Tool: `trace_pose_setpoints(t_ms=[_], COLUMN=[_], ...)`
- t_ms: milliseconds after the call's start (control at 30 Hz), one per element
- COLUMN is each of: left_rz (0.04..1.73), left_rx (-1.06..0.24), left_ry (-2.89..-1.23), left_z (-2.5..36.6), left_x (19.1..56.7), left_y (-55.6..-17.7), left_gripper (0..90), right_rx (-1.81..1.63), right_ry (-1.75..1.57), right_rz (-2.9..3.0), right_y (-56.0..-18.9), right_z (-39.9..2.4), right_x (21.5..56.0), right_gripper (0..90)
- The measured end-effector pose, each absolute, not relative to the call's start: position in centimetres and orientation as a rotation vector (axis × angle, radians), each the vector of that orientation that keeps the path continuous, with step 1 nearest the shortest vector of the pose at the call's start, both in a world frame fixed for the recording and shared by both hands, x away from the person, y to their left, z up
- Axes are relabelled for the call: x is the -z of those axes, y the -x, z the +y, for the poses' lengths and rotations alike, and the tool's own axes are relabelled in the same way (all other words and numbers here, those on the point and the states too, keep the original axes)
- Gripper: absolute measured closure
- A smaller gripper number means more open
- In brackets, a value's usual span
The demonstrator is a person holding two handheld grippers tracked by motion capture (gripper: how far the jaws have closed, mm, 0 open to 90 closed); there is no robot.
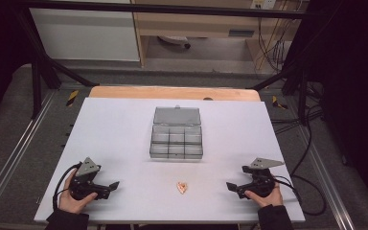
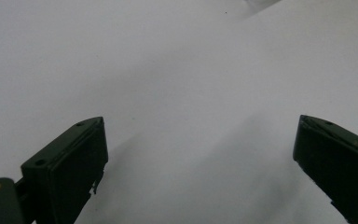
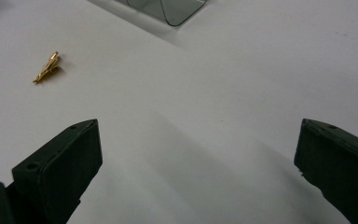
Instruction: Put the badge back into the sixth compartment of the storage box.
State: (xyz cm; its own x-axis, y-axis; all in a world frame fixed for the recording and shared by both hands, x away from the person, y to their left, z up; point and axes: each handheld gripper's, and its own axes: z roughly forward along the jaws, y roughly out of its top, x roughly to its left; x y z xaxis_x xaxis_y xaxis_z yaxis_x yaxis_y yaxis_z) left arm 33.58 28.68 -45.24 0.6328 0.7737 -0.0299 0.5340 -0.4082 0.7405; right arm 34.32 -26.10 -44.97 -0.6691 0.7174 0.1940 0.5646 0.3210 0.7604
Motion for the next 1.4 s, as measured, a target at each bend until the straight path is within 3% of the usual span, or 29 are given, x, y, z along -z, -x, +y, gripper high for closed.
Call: trace_pose_setpoints(t_ms=[1400], left_rz=[1.016], left_rx=[-0.423], left_ry=[-2.099], left_z=[28.9], left_x=[45.1], left_y=[-33.5], left_gripper=[2.9], right_rx=[-1.293], right_ry=[-1.119], right_rz=[2.466], right_y=[-34.3], right_z=[-19.3], right_x=[44.6], right_gripper=[0.8])
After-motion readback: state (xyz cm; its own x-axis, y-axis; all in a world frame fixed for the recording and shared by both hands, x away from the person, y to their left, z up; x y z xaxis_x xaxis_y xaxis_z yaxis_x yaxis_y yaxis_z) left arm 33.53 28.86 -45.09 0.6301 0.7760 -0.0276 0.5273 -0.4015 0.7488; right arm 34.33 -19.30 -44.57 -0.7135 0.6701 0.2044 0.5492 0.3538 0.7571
